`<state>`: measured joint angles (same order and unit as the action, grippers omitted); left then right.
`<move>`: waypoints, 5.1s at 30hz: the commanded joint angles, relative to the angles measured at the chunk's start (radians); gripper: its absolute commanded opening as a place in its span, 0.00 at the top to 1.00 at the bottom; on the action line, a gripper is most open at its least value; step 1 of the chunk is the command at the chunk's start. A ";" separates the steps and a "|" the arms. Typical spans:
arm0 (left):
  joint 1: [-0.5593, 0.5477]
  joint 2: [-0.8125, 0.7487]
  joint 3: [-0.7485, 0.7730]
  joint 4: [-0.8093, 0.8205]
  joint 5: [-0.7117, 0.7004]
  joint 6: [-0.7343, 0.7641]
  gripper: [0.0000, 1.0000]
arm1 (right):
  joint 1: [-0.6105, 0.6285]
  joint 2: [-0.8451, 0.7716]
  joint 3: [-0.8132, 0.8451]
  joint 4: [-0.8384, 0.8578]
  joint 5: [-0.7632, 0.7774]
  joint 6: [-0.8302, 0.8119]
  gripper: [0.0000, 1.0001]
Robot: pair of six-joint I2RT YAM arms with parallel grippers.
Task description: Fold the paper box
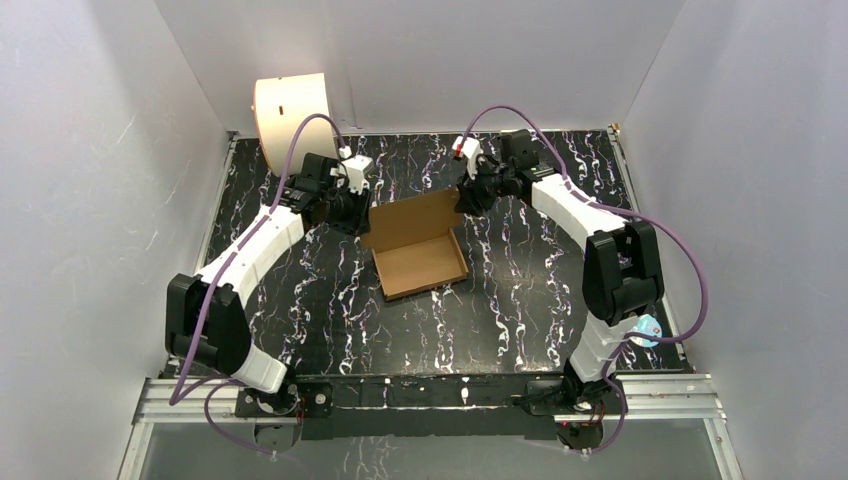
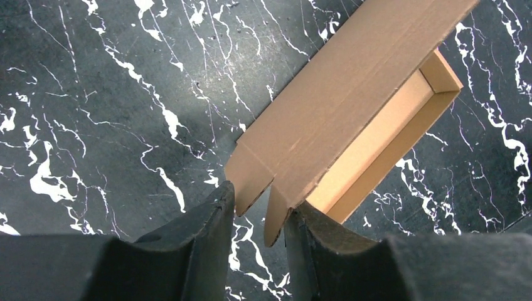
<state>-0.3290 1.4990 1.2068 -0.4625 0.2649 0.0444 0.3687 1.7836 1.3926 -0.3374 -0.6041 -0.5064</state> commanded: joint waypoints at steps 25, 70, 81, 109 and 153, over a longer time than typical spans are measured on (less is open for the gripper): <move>0.006 -0.002 0.051 -0.037 0.021 -0.069 0.90 | 0.079 -0.048 -0.004 0.039 0.089 0.017 0.87; -0.128 -0.081 -0.187 0.441 -0.311 -0.633 0.88 | 0.395 -0.035 -0.073 0.272 1.113 0.901 0.86; -0.207 -0.122 -0.321 0.518 -0.379 -0.676 0.88 | 0.485 -0.148 -0.277 0.416 1.280 0.964 0.84; -0.240 -0.442 -0.463 0.346 -0.502 -0.599 0.59 | 0.579 -0.373 -0.559 0.526 1.322 0.806 0.65; 0.171 0.207 0.280 -0.114 0.361 0.308 0.59 | 0.229 -0.261 -0.284 0.278 0.479 0.283 1.00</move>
<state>-0.1608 1.7157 1.4551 -0.5285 0.5476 0.2810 0.6270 1.5139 1.0389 -0.0513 -0.0265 -0.1505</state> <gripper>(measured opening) 0.439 0.054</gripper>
